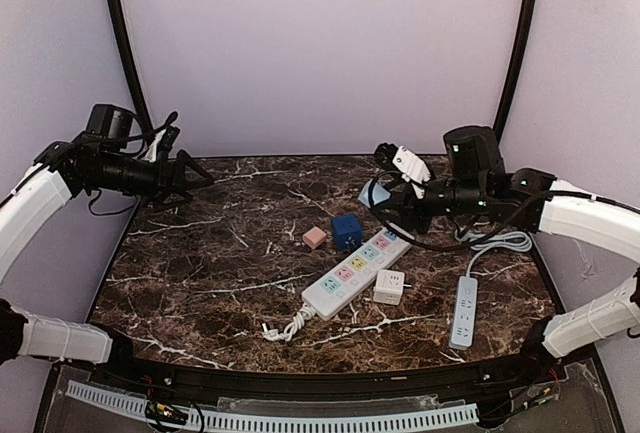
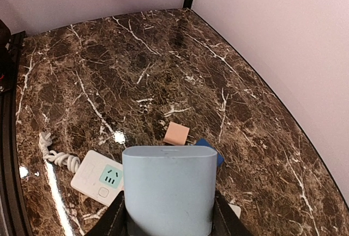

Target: Insert the plug

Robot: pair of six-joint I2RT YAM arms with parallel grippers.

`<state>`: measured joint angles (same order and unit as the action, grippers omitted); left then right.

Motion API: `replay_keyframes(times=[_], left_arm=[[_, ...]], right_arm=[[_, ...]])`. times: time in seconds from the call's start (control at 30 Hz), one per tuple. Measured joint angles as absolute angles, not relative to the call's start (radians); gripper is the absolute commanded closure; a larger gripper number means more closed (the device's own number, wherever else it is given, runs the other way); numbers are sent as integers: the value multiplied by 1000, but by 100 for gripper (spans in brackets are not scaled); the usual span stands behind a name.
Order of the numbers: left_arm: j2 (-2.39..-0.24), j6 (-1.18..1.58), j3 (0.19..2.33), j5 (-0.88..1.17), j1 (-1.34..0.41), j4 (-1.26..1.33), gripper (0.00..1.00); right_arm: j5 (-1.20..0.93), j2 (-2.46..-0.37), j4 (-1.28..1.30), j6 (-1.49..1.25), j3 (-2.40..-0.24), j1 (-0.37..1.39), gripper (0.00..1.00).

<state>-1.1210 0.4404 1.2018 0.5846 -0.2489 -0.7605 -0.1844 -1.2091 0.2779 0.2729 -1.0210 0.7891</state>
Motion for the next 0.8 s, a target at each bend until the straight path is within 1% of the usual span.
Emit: replay_keyframes(times=[0.17, 0.37, 0.63, 0.8], left_arm=[[-1180, 480, 1259, 649, -324, -728, 12], [-1261, 503, 1328, 663, -450, -706, 16], [-1349, 542, 1395, 661, -554, -685, 23], [-1390, 575, 1441, 649, -607, -673, 25]], right_arm=[[-174, -1280, 253, 229, -1068, 868, 100], [-149, -1356, 228, 204, -1119, 952, 100], [-124, -1399, 203, 181, -1180, 1003, 100], [-94, -1420, 196, 178, -1217, 1024, 100]])
